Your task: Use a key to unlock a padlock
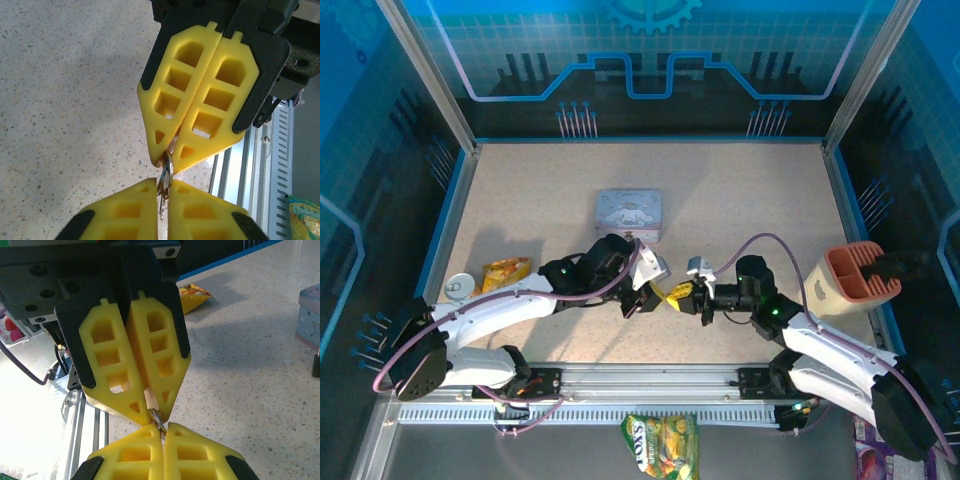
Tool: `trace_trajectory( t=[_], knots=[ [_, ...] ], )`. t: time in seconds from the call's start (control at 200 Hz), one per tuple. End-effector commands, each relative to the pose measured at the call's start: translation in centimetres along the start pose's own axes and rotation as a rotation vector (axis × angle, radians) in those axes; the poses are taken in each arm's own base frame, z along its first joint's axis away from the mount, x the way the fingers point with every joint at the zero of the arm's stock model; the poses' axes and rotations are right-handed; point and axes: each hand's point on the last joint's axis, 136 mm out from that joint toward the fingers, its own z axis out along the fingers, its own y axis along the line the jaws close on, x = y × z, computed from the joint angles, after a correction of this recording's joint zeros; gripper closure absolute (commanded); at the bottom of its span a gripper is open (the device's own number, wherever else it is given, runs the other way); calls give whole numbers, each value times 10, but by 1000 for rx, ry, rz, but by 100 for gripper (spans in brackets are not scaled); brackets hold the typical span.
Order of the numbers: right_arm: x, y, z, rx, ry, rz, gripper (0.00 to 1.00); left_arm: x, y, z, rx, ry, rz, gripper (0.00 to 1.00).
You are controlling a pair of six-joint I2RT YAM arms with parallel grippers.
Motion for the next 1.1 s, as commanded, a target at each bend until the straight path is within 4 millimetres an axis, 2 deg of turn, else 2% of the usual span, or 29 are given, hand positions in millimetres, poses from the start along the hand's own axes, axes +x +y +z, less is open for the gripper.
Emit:
trace_trajectory(
  t=[0.0,0.115,0.265,0.36,0.43,0.56,0.735,0.991,1.096],
  knots=[
    [-17,-3,-2,28,-59,-38,100,-5,-6,-6,20,-10,1,83],
    [-17,-6,-2,47,-63,-17,100,-9,-1,-7,-7,-33,-6,79],
    [-18,-15,-4,103,-87,6,100,-15,8,-18,-68,-97,-26,66],
    [-23,-19,-7,134,-113,12,100,-14,15,-26,-122,-140,-33,58],
    [-27,-21,-9,155,-139,22,100,-11,18,-31,-144,-161,-39,56],
    [-37,-20,-12,162,-196,33,100,-10,10,-32,-80,-163,-50,63],
    [-48,-6,-9,90,-242,31,100,-12,3,-28,-31,-193,-4,69],
    [-48,6,-2,33,-236,25,100,-11,-3,-26,3,-212,47,80],
    [-47,11,-1,9,-233,18,100,-10,-4,-25,4,-235,83,81]
  ],
)
